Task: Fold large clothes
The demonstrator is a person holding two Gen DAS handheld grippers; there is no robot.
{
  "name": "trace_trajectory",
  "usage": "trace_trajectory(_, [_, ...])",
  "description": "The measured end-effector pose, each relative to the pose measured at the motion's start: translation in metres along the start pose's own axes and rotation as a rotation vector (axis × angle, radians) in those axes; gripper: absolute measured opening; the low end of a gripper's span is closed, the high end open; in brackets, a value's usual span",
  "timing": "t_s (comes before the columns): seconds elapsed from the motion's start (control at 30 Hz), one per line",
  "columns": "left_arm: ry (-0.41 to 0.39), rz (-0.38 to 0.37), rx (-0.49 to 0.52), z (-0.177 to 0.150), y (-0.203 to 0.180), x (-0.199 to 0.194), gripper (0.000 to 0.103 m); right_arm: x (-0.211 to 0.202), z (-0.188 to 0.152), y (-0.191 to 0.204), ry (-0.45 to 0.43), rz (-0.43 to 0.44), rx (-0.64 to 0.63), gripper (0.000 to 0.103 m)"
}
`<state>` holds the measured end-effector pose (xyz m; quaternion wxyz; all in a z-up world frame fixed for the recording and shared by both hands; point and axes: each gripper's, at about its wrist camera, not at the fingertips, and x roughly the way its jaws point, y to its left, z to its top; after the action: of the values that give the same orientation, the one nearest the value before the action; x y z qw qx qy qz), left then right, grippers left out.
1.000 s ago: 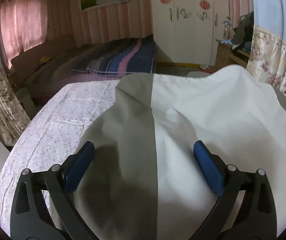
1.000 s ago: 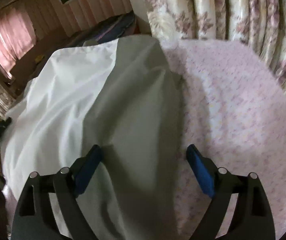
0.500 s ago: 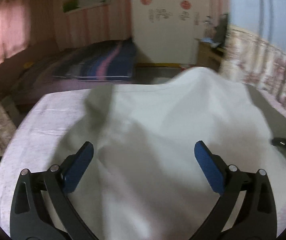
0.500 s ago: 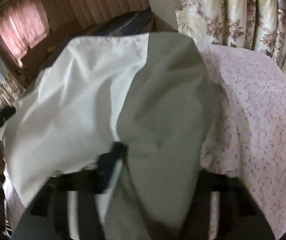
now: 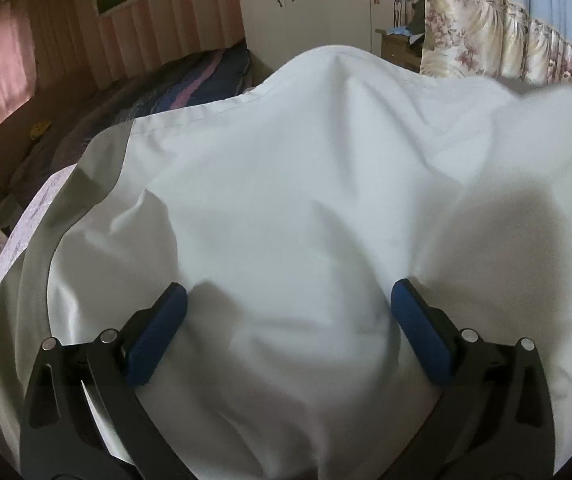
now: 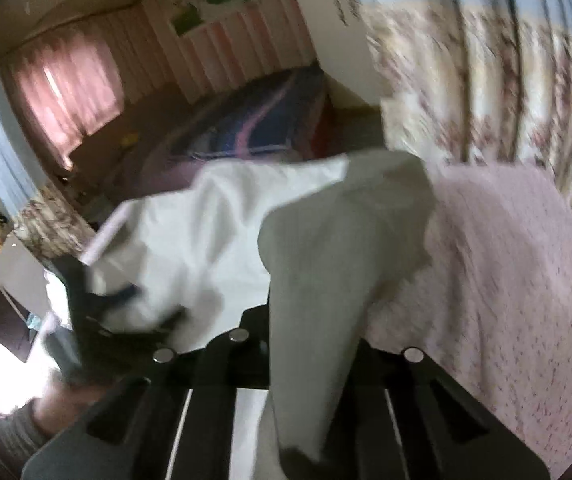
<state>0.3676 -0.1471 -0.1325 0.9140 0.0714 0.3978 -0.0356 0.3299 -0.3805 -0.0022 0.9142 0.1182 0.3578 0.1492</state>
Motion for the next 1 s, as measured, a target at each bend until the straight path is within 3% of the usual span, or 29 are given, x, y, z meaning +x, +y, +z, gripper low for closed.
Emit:
trace_trajectory(0.13, [-0.003,-0.028,-0.026,0.003,0.008,-0.002,0.100,-0.003,0.024,0.059,-0.030,0.058,-0.081,0.008])
trace_trajectory(0.2, [-0.050,-0.108,-0.090,0.002,0.028,-0.015,0.100,0.000,0.035,0.086,-0.043,0.080,-0.111,0.008])
trace_trajectory(0.27, [-0.109,-0.123,-0.160,0.001,0.058,-0.041,0.100,0.006,0.042,0.108,-0.042,0.094,-0.121,0.008])
trace_trajectory(0.5, [-0.246,0.011,-0.279,-0.002,0.171,-0.121,0.100,0.068,0.032,0.204,0.050,0.072,-0.243,0.008])
trace_trajectory(0.67, [-0.260,0.074,-0.365,-0.015,0.223,-0.144,0.100,0.155,-0.016,0.233,0.193,0.009,-0.233,0.009])
trace_trajectory(0.8, [-0.228,0.119,-0.356,-0.026,0.238,-0.140,0.100,0.179,-0.046,0.251,0.205,-0.095,-0.297,0.015])
trace_trajectory(0.9, [-0.195,0.115,-0.362,-0.037,0.244,-0.137,0.100,0.173,-0.046,0.262,0.179,-0.118,-0.324,0.032])
trace_trajectory(0.97, [-0.193,0.114,-0.364,-0.041,0.245,-0.142,0.100,0.154,-0.039,0.265,0.132,-0.101,-0.323,0.059])
trace_trajectory(1.0, [-0.197,0.115,-0.365,-0.042,0.244,-0.146,0.100,0.142,-0.035,0.266,0.095,-0.096,-0.322,0.067])
